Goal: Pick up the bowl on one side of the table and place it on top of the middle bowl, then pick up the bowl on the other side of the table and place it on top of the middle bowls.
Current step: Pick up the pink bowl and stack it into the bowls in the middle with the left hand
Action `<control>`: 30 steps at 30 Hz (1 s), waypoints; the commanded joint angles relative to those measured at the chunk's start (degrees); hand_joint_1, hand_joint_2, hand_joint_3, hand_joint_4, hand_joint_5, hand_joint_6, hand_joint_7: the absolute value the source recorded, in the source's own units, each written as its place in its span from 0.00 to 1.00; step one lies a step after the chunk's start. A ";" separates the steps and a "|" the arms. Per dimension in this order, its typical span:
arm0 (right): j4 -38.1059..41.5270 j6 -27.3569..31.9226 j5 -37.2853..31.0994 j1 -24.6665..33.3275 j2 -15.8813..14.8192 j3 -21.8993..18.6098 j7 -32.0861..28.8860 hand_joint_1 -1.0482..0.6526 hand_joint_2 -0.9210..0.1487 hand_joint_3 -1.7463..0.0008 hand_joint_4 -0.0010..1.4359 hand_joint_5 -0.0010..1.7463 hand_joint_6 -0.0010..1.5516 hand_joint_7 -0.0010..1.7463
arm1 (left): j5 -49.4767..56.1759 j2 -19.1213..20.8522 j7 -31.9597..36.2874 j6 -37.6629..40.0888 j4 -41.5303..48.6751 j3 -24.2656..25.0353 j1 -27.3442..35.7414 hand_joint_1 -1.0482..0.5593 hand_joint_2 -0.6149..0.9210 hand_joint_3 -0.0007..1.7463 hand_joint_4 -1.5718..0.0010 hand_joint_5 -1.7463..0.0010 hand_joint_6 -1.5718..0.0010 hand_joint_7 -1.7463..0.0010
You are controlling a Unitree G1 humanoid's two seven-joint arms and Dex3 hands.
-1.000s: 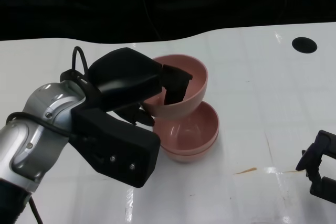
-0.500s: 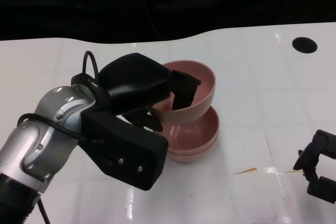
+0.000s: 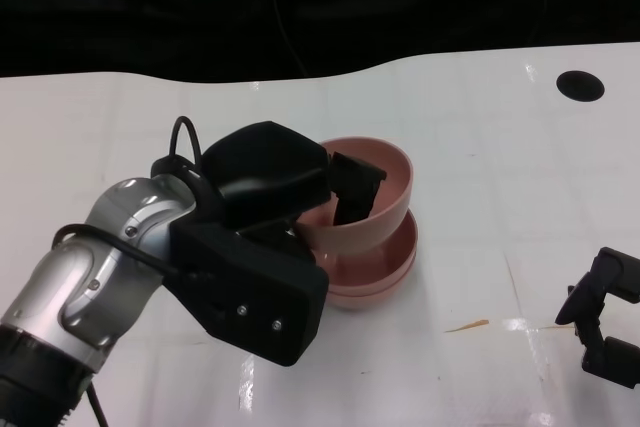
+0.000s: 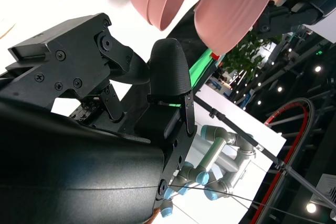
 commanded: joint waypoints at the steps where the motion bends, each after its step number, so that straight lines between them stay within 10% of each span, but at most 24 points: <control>1: -0.90 0.28 -0.24 0.26 -0.16 -0.53 -0.78 0.57 0.34 0.35 0.59 0.98 0.51 0.88 | 0.85 0.20 1.50 -0.64 1.02 -0.27 -0.65 0.59 0.99 0.08 0.56 0.00 0.62 0.07; 16: -0.77 0.16 -0.02 0.26 0.06 -0.34 -0.79 0.56 0.33 0.36 0.59 0.99 0.51 0.88 | 3.51 -1.46 2.47 -2.14 5.92 -3.17 -2.76 0.59 1.00 0.03 0.56 0.02 0.42 0.51; 30: -0.52 -0.05 0.26 0.29 0.20 -0.20 -0.62 0.57 0.31 0.37 0.59 0.99 0.51 0.88 | 4.58 -2.81 7.16 -5.37 13.13 -3.98 -4.36 0.61 1.00 0.03 0.55 0.00 0.51 0.31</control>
